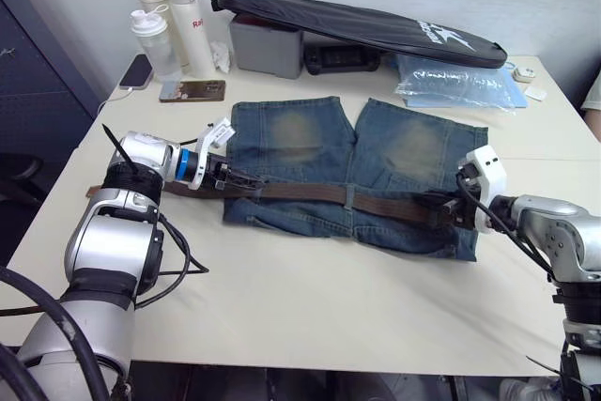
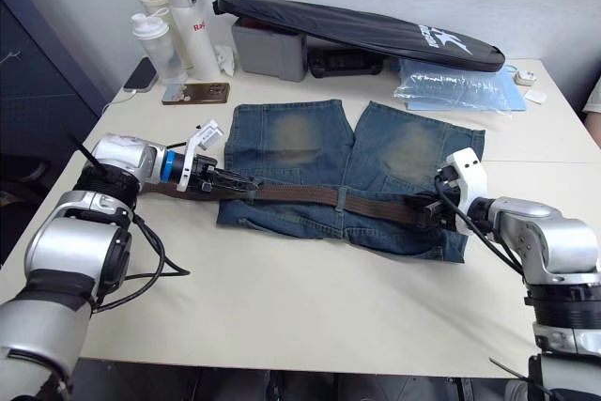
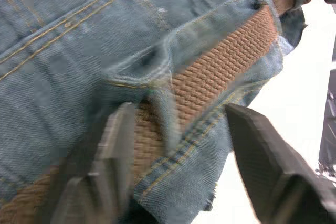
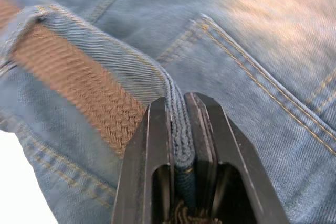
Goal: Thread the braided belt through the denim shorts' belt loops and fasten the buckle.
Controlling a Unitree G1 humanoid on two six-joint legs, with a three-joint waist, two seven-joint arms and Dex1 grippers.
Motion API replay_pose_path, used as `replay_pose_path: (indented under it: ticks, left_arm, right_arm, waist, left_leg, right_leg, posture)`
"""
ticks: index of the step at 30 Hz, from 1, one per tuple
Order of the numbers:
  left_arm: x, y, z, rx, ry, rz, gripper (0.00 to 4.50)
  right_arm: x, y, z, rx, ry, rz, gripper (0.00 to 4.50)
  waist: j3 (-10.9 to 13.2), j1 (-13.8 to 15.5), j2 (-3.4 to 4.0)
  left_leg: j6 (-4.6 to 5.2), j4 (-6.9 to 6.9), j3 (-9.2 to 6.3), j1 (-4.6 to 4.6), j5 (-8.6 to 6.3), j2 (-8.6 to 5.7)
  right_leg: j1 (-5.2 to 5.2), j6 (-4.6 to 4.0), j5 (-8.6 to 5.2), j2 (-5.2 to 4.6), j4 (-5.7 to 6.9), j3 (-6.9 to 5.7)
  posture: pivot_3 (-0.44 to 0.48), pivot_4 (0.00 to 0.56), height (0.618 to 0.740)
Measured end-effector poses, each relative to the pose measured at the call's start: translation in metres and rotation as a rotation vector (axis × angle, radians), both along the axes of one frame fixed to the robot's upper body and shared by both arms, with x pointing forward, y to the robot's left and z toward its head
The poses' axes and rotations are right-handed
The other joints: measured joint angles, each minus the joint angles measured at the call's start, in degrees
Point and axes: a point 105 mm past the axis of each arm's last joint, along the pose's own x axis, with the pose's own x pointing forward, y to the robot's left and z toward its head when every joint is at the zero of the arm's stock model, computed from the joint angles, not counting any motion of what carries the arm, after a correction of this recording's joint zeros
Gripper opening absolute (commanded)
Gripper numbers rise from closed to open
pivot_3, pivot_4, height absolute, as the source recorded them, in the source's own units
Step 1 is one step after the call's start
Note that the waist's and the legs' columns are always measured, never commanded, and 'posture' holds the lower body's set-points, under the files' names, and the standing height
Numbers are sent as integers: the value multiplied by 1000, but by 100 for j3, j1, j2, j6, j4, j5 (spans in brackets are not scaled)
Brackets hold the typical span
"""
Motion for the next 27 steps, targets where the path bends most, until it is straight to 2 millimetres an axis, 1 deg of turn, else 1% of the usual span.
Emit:
replay_pose_path:
  ticks: [2,4,6,10,13,15,17,18,21,24,27]
  left_arm:
    - [-3,-4,4,-21,-34,-62,617]
    - [-5,-1,3,-26,-48,-84,22]
    - [-8,0,2,-44,-74,-116,0]
    - [-8,0,8,-82,-115,-123,0]
    - [-8,1,18,-135,-144,-117,0]
    - [-10,1,28,-161,-175,-145,0]
    - [-17,2,36,-181,-214,-199,0]
    - [-21,6,37,-185,-226,-212,0]
    - [-30,13,29,-165,-252,-231,0]
    - [-52,19,12,-130,-246,-285,0]
    - [-71,21,-3,-82,-241,-347,0]
  right_arm:
    - [-12,6,7,-72,-79,72,27]
    - [-20,9,9,-104,-106,105,27]
    - [-26,11,10,-111,-134,121,27]
    - [-31,13,12,-121,-156,135,27]
    - [-35,12,12,-119,-160,133,27]
    - [-36,11,15,-122,-174,131,27]
    - [-41,11,18,-142,-197,146,27]
    - [-44,12,19,-148,-214,155,27]
    - [-57,10,22,-209,-315,205,27]
    - [-77,12,27,-273,-510,229,27]
    - [-94,15,20,-340,-598,270,27]
  waist:
    - [0,3,0]
    - [0,2,0]
    - [0,3,0]
    - [0,3,0]
    - [0,3,-1]
    - [0,3,0]
    - [-4,4,6]
    - [-4,3,7]
    - [-5,6,9]
    - [-5,3,8]
    - [-5,0,6]
  left_leg:
    - [-2,-3,-1,0,-2,1]
    - [-2,-5,-1,0,-2,1]
    - [-2,-6,-1,0,-2,3]
    - [-1,-4,-1,0,-3,3]
    - [0,-3,-1,-1,-3,3]
    - [0,-3,-1,-1,-3,3]
    - [-1,-4,-1,-1,-4,3]
    - [-2,-4,-2,1,-4,4]
    - [-2,-1,-3,2,-5,4]
    - [-1,-5,-7,1,-8,6]
    - [1,10,-6,8,-11,5]
  right_leg:
    - [2,0,0,2,-1,0]
    - [4,0,0,1,-1,0]
    - [4,0,0,2,0,0]
    - [7,0,0,2,0,0]
    - [7,0,0,2,0,0]
    - [7,0,0,2,0,-1]
    - [7,0,0,3,-1,0]
    - [8,0,0,5,-1,-1]
    - [12,0,0,8,-3,0]
    - [20,0,0,11,-9,3]
    - [36,0,0,10,-14,5]
  posture:
    - [0,150,740]
    - [0,150,740]
    - [0,150,740]
    - [0,150,740]
    - [0,150,740]
    - [0,150,740]
    - [0,150,740]
    - [0,150,740]
    - [0,150,740]
    - [0,150,740]
    - [0,150,740]
